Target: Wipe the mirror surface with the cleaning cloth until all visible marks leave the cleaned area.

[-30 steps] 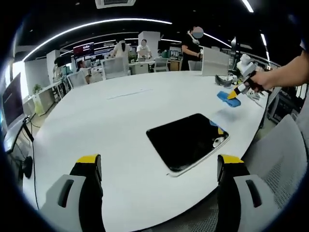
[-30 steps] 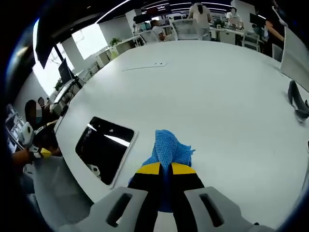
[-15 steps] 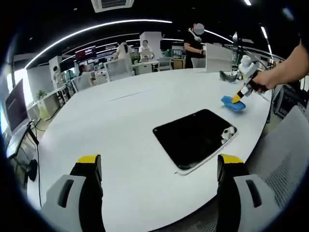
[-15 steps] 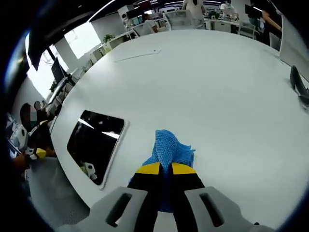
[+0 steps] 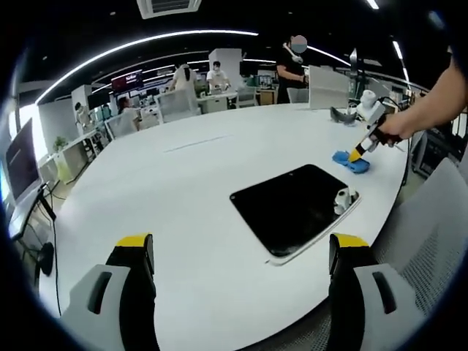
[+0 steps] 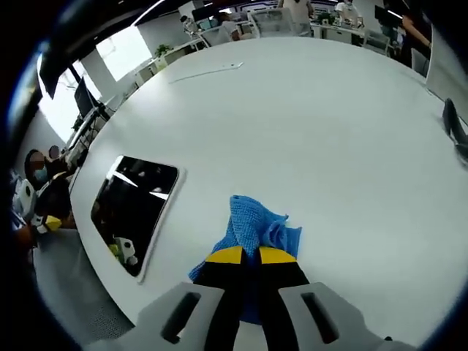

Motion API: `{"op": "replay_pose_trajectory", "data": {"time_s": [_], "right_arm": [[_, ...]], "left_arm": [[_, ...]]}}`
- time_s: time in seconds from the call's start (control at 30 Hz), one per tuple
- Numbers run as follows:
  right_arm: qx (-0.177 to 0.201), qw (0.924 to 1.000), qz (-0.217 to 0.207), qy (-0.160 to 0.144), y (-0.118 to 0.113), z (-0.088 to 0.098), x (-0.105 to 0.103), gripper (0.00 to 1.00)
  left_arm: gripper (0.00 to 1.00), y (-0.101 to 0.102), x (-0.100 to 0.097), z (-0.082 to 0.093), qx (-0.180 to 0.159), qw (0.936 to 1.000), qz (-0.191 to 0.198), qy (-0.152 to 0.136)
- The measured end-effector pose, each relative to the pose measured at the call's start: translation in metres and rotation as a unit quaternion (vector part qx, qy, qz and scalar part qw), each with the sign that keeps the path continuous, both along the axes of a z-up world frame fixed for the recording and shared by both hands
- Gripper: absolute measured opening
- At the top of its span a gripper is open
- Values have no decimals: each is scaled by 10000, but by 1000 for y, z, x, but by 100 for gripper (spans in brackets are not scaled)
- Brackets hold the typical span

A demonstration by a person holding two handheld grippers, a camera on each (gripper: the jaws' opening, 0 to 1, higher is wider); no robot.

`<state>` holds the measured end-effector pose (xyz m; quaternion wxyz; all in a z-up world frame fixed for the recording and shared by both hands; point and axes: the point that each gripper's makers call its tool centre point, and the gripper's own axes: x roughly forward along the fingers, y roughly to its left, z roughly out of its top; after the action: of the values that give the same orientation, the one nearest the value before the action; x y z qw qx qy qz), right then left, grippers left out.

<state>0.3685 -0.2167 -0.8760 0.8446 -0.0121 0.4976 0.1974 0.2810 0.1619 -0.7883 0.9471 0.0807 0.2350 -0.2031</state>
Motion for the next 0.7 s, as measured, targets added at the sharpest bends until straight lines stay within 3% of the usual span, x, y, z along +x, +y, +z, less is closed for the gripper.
{"op": "replay_pose_trajectory", "data": {"time_s": [0.23, 0.4, 0.47, 0.5, 0.53, 0.63, 0.7], "right_arm": [[95, 9996, -219, 120, -1, 0, 1, 0], [0, 9995, 325, 16, 2, 1, 0, 0], [77, 9994, 331, 6, 0, 4, -1, 3], [131, 9994, 320, -52, 0, 9, -1, 7], [249, 9977, 446, -441, 3, 21, 3, 12], [390, 9898, 847, -1081, 5, 51, -2, 33], [484, 9855, 944, -1326, 1, 64, -8, 50]], "left_arm": [[99, 0, 0, -2, 51, 10000, -58, 9], [99, 1, 0, -2, 21, 10000, -25, 15], [99, 0, 0, -1, 3, 10000, -40, 7], [99, -1, 0, 0, -16, 10000, -35, 7], [99, 0, 0, 2, -104, 9999, 38, 11], [99, 0, 0, 9, -324, 9994, 94, -67], [99, -1, 0, 9, -333, 9994, 67, -80]]}}
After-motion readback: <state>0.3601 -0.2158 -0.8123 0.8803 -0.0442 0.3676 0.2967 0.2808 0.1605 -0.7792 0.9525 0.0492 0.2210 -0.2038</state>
